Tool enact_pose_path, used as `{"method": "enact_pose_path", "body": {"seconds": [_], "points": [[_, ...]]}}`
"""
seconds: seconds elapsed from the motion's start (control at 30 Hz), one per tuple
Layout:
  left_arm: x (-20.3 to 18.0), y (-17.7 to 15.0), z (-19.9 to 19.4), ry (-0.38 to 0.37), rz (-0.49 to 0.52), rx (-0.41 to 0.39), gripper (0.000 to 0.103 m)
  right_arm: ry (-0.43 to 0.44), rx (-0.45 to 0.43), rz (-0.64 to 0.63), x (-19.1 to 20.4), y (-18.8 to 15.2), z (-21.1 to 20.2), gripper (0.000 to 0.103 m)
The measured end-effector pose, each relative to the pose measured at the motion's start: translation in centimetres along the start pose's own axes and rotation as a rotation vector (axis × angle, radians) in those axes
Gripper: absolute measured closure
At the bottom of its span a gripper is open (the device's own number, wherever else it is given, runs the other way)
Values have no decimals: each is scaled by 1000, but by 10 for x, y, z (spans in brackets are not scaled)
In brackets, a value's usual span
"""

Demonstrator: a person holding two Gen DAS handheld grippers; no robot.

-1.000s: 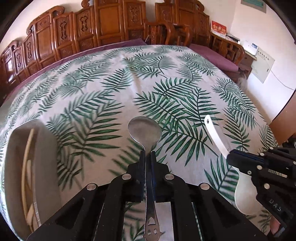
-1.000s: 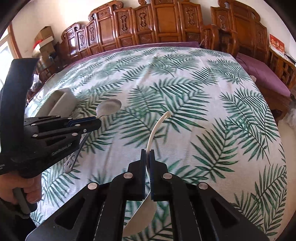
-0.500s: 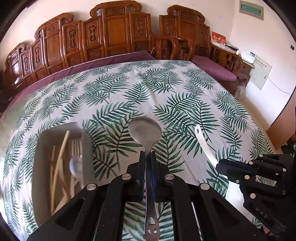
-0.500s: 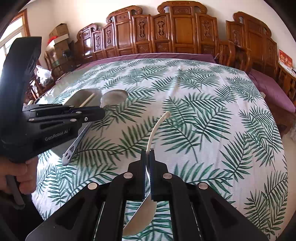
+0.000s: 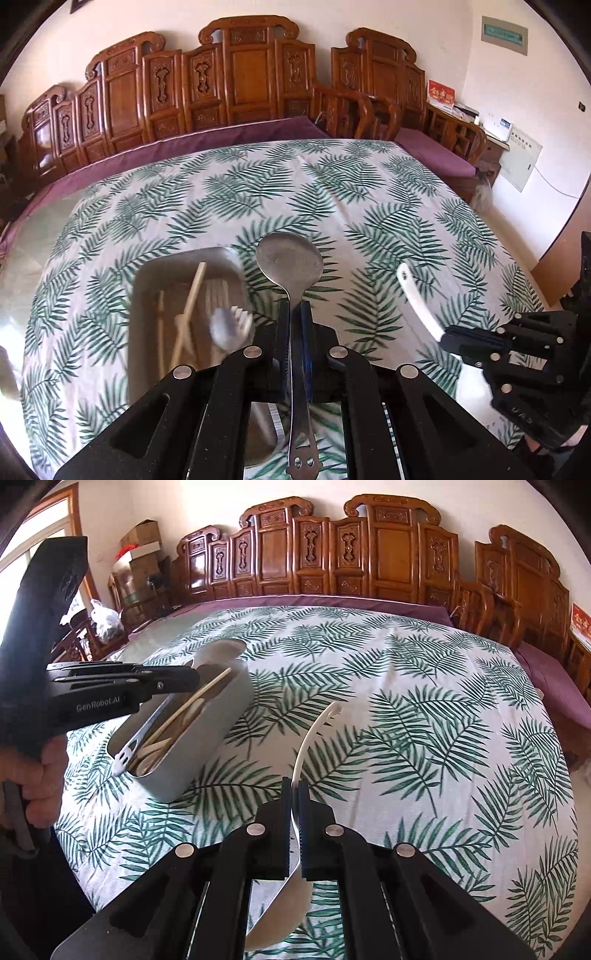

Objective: Organize utensils
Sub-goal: 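Carry the metal spoon into the grey tray with the left gripper while the right gripper holds the ladle, then open the left gripper and withdraw it from the tray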

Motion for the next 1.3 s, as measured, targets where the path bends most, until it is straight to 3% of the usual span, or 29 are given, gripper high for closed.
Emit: {"method": "enact_pose_path", "body": {"seconds": [0.43,0.93,1.03,1.3], "points": [[87,-31,20,55,-153,19,98,14,2,-37,23,-4,4,99],[98,-60,54,41,-189,110,98,-14,-11,-80,36,3,12,99],[100,-58,48,42,-190,96,86,-26,-9,-103,43,6,15,99],[110,-48,17,60,-175,31,70,7,-18,-105,71,21,23,99]]}}
Point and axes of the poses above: each gripper's, at about its wrist camera, not at the fingertips, and z roughly the way its jaws point, x to its left, y to its top, the point moved 8 cm from there along z, roughly the way its jaws point, and after that the axes turned 12 degrees about z, right-handed, at the moved point
